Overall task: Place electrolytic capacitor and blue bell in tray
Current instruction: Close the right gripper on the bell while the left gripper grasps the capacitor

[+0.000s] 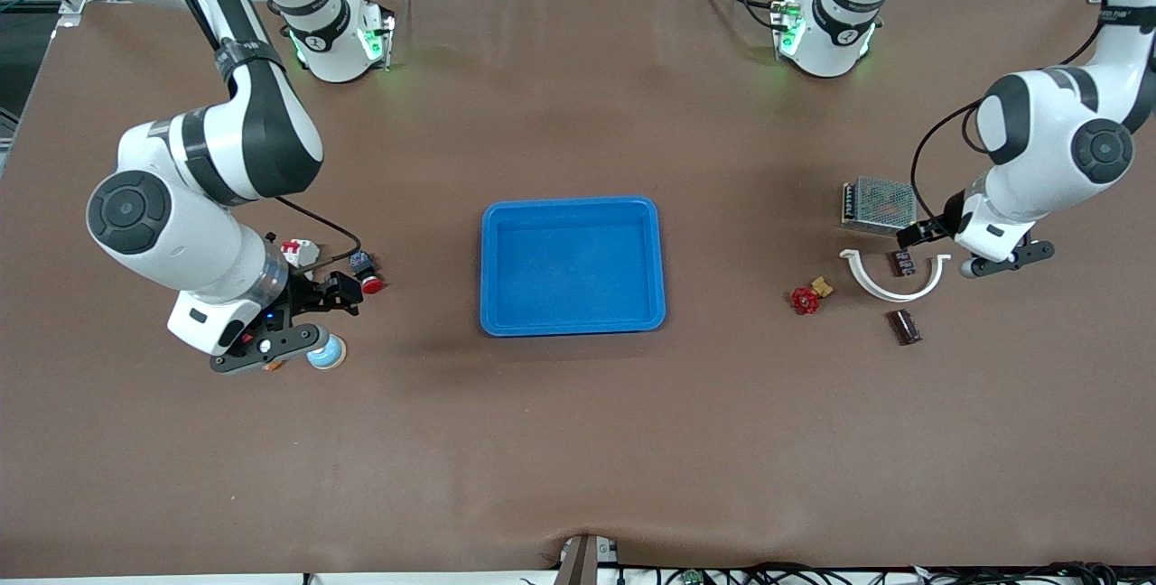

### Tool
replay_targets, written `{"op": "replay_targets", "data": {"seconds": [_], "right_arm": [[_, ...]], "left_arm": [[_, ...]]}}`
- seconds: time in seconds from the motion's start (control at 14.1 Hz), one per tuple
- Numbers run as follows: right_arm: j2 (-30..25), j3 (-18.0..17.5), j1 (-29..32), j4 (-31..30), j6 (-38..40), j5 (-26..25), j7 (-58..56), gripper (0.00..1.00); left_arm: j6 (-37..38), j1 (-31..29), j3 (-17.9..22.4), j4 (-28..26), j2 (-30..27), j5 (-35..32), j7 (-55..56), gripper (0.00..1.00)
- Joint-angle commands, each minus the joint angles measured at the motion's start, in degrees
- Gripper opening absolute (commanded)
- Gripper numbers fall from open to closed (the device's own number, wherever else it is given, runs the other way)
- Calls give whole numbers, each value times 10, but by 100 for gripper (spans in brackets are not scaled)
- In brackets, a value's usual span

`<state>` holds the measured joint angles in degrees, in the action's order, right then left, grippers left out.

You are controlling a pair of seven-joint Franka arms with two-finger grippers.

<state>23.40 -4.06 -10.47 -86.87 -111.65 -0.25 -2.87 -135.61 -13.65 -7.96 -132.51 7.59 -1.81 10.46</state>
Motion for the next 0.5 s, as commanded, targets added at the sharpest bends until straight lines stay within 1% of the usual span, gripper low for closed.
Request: {"op": "replay_targets", "data": {"seconds": [0.0,0.07,0.21,0.28,0.42], "right_arm": [[11,1,4,-11,-15,4,-6,100],[17,2,7,-24,-39,4,-6,100],[18,4,15,-77,-132,-6,-19,100],[18,4,27,-98,-165,-7,-60,100],[36,4,55,-112,-204,-6,-144,100]], "left_arm": [[-54,-14,-3,-11,29,-12,1,81],[-67,-14,-1,-11,42,-12,0,76],[-92,-15,1,-11,63,-13,-2,72],[-98,-15,1,-10,71,-12,-2,71],[-107,-15,1,-9,82,-13,-2,67]]}}
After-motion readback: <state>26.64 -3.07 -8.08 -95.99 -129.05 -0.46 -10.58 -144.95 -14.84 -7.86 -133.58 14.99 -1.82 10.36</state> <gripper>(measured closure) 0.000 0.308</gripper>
